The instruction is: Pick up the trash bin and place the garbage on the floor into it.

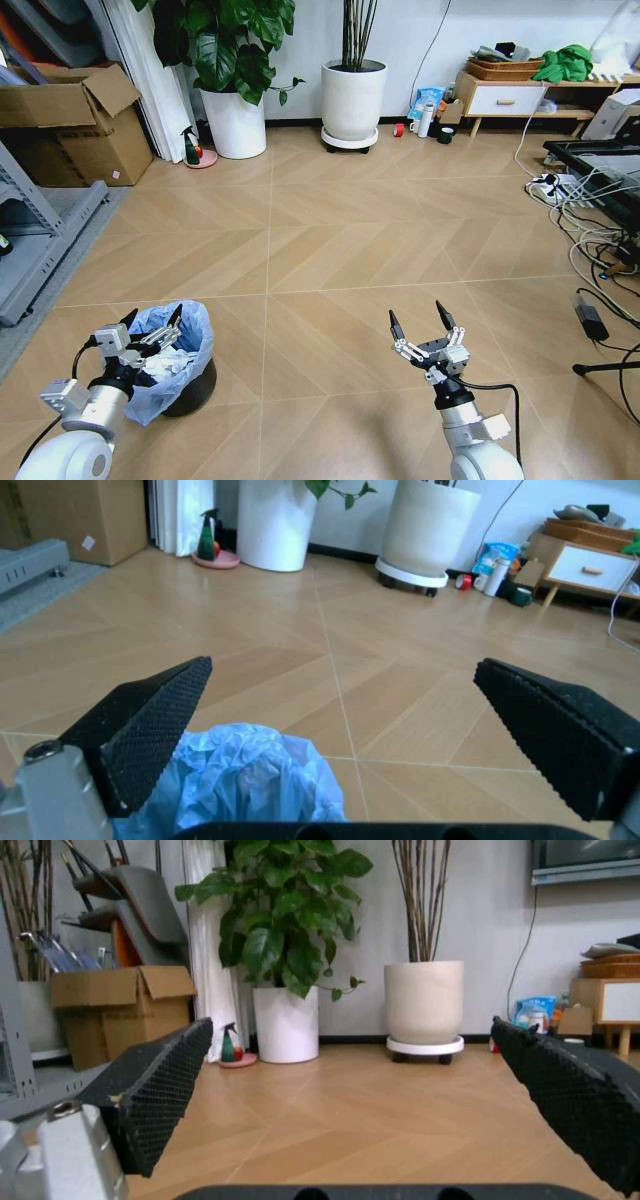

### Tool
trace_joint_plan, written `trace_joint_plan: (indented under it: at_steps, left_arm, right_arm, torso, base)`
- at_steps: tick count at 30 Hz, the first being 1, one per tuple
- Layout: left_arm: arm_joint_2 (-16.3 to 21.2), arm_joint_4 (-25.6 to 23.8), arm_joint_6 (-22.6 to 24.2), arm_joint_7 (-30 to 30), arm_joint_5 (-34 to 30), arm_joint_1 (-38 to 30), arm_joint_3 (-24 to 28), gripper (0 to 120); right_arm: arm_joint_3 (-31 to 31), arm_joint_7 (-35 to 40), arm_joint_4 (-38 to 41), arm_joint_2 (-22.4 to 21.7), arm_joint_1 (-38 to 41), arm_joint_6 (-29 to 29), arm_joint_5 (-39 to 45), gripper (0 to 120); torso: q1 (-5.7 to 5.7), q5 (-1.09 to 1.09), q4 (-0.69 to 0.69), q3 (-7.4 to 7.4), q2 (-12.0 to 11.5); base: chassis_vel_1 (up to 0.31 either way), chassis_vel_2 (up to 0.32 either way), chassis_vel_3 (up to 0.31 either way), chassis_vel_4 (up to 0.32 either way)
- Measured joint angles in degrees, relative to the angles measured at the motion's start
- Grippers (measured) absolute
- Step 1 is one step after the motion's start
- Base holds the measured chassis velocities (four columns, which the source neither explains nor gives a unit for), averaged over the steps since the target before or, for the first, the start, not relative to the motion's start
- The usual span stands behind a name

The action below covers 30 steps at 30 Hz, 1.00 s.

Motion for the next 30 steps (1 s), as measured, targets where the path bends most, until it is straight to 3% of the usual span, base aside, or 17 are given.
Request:
trace_joint_plan:
  at_steps: [30]
  left_arm:
    - [-0.58, -0.27, 1.13, 0.30, 0.70, 0.57, -0.13, 100]
  right_arm:
    - [-0.05, 0.08, -0.12, -0.08, 0.01, 0.04, -0.09, 100]
  torso:
    - [0.00, 0.00, 0.00, 0.00, 0.00]
  base:
    - [0.000, 0.000, 0.000, 0.000]
